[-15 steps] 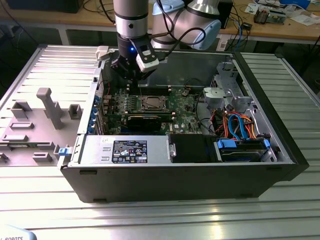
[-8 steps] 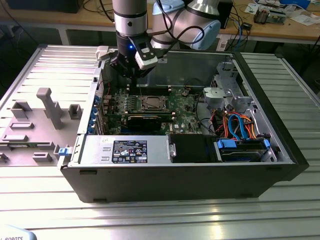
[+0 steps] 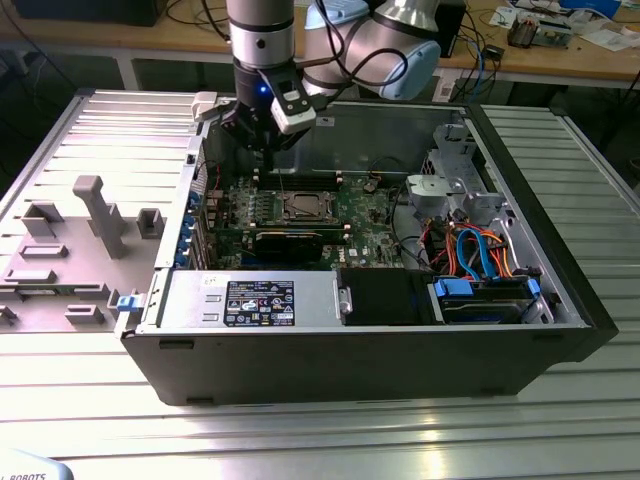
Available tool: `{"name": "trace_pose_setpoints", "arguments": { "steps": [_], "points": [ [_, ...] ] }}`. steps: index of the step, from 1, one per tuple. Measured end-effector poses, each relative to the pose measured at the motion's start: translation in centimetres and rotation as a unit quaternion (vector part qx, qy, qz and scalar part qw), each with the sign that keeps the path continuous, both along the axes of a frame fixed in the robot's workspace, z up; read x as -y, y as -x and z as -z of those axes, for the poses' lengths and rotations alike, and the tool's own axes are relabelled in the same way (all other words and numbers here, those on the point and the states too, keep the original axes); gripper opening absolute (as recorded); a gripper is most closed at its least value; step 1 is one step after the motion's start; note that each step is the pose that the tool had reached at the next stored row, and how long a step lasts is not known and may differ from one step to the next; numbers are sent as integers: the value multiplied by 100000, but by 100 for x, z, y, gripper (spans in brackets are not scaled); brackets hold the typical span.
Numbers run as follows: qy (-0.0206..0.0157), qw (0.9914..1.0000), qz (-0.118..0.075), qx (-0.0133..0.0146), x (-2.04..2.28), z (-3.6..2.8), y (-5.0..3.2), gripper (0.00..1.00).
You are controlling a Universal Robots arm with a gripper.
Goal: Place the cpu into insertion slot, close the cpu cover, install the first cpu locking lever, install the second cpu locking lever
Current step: 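Install the first cpu locking lever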
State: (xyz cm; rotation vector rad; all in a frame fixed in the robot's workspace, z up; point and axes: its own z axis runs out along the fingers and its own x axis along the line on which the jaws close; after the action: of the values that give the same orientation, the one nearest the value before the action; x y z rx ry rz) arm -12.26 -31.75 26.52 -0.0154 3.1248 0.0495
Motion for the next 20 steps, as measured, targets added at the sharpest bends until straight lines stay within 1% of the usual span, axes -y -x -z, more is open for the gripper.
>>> {"name": "trace_pose_setpoints", "arguments": {
  "steps": [7,11,13,20],
  "points": [
    [2,100000,11,-3,-10,0,-67,11],
    [-2,100000,8,-2,-10,0,-90,11],
    [1,100000,11,0,-11,0,-123,11],
    [-1,100000,9,2,-11,0,-129,11]
  ]
}}
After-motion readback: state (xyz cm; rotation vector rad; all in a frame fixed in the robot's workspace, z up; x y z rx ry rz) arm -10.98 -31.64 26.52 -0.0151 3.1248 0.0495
